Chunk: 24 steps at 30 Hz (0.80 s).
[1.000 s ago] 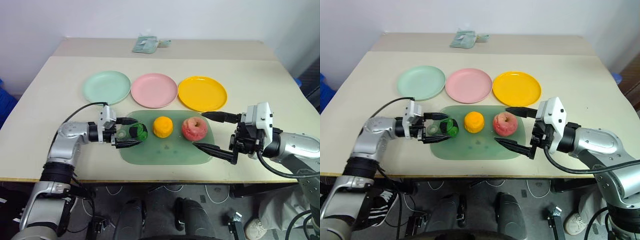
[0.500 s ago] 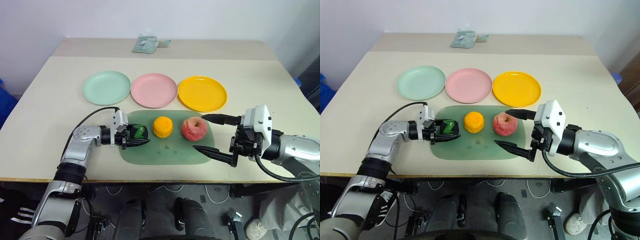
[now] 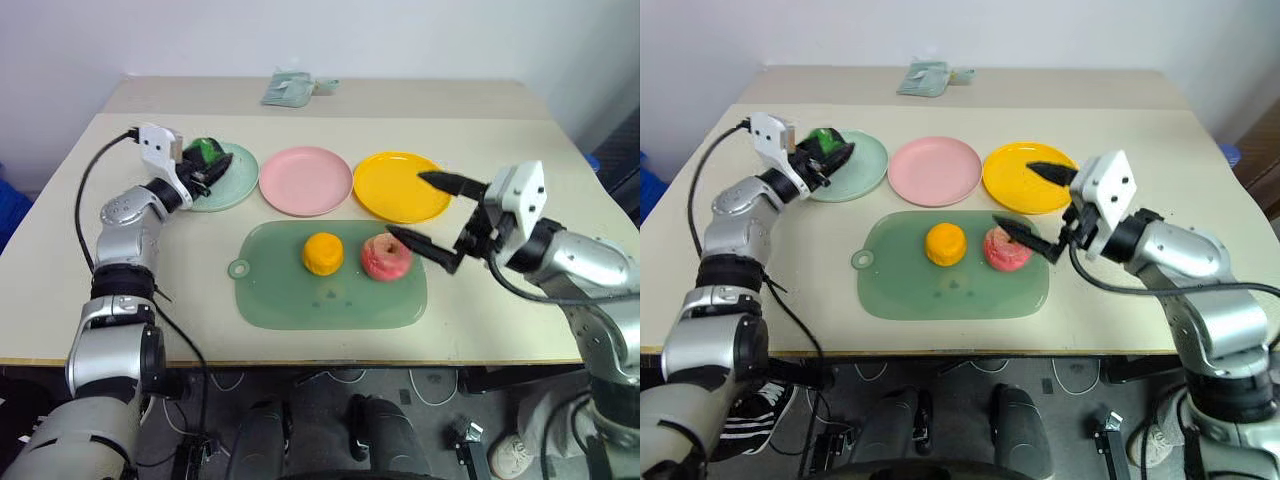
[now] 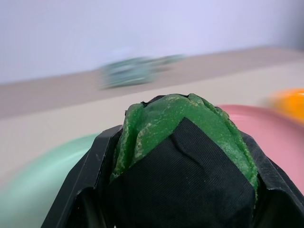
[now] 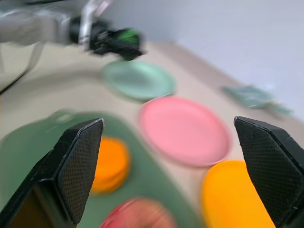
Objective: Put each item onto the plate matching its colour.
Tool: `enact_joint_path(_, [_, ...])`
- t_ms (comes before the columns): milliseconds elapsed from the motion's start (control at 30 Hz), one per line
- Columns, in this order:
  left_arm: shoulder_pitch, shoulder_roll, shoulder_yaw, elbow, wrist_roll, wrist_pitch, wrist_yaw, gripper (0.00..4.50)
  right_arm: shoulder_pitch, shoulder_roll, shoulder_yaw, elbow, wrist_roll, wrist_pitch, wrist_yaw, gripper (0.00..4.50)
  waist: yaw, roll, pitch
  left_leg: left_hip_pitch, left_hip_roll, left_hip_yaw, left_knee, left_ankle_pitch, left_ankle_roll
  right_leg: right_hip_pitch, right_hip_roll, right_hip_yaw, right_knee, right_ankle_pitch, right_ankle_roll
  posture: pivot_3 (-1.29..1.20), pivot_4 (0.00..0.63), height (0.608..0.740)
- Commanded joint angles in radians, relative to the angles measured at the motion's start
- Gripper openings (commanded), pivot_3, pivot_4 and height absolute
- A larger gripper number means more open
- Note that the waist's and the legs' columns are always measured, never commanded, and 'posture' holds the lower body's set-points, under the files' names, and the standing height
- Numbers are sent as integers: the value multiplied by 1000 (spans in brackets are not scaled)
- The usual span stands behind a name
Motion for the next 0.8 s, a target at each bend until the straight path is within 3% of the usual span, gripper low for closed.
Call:
enact_joint_path(33, [-34, -6, 2, 87, 35, -53, 59, 2784, -42, 67, 52, -23, -35, 5, -70, 4500, 0, 0, 0, 0, 0, 1, 0, 0, 0, 0, 0, 0, 0, 0, 0, 0, 150, 740])
enact_joint_path(367, [-74, -21, 17, 235, 52, -79, 119, 2784, -13, 61, 38, -46, -45, 3, -66, 4500, 0, -1, 0, -1, 0, 1, 1, 0, 0, -1, -1, 0, 0, 0, 0, 0, 150, 740])
enact_joint_path(533, [-103, -23, 16, 239, 53, -110, 93, 4452, -4, 62, 35, -51, -46, 3, -68, 4500, 0, -1, 0, -1, 0, 1, 1, 0, 0, -1, 0, 0, 1, 0, 0, 0, 150, 740])
enact_joint_path(733, [-110, -12, 55, 191, -2, -173, -35, 4452, 11, 47, 34, -50, -34, 20, -46, 4500, 0, -1, 0, -1, 0, 1, 1, 0, 0, -1, 0, 0, 0, 0, 0, 0, 150, 740])
enact_joint_path(800, [-91, -8, 77, 121, -81, -131, -242, 4452, 24, 23, 40, -54, -10, 69, -25, 4500, 1, -1, 0, -1, 0, 1, 1, 0, 0, -1, 0, 0, 0, 0, 0, 0, 150, 740])
